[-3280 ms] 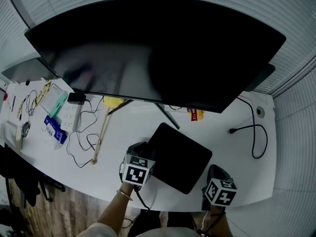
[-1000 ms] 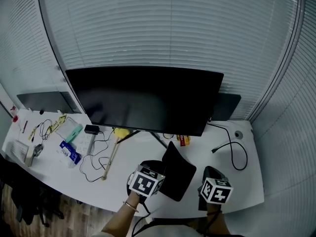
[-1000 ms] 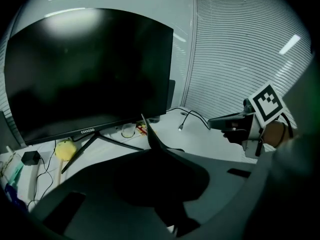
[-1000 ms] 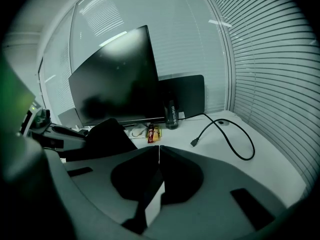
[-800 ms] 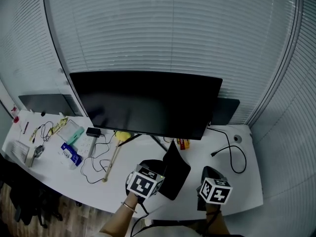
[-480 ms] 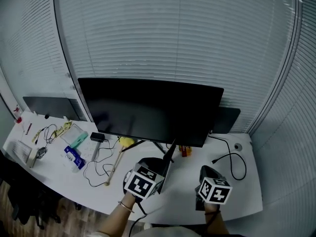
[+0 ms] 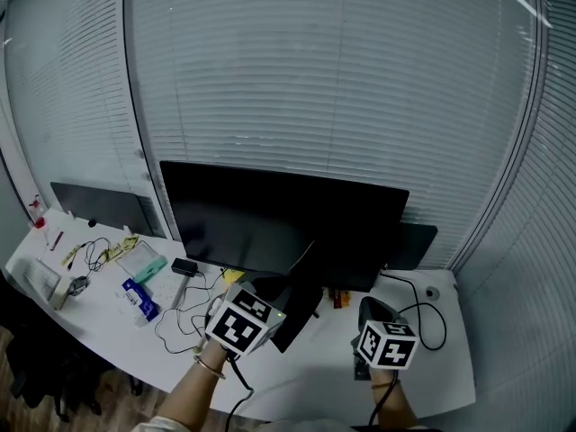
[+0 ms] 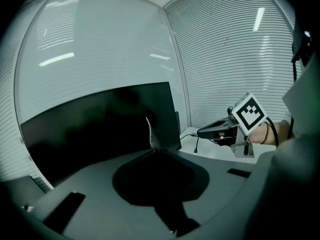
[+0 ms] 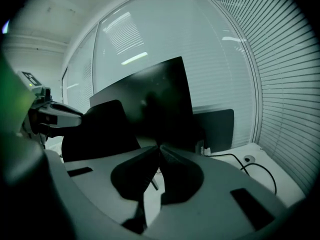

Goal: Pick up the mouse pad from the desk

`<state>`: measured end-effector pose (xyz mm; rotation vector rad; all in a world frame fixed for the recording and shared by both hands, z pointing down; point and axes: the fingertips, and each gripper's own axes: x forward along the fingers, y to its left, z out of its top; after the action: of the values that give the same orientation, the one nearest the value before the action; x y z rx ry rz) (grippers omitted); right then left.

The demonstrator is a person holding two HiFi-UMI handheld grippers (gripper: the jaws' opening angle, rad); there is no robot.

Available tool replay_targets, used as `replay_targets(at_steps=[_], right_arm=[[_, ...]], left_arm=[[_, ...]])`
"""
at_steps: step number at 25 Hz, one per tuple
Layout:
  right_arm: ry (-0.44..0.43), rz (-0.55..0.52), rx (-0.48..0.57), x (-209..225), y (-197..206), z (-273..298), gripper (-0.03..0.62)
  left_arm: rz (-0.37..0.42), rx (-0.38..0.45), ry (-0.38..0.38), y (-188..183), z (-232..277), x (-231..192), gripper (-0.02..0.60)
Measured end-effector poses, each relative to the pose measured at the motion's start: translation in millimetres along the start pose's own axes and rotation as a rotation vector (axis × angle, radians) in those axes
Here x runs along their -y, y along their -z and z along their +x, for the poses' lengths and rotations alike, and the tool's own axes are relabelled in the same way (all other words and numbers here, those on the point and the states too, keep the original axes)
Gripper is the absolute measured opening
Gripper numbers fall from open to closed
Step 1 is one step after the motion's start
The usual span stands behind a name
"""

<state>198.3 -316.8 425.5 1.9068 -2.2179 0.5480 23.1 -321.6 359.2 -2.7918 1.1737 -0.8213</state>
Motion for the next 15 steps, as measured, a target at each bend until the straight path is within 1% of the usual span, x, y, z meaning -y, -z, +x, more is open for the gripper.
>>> replay_targets(at_steps=[9, 12, 15], right_arm=[[-0.037, -0.055, 0.114, -17.4, -69.1, 1.9, 0.034], [-0.047, -0.06, 0.131, -23.3, -81.3, 1.9, 0.034], [-0.055, -0.057, 0.132, -26.9, -83.9, 2.1, 0.034]], left_arm=[[0.069, 0.116, -0.085, -63.4, -37.4, -30.9, 0.046], [0.075, 0.138, -0.112, -77.8, -47.8, -42.0, 0.046], [0.078, 0.15, -0.131, -85.6, -54.9, -48.0, 0.046]])
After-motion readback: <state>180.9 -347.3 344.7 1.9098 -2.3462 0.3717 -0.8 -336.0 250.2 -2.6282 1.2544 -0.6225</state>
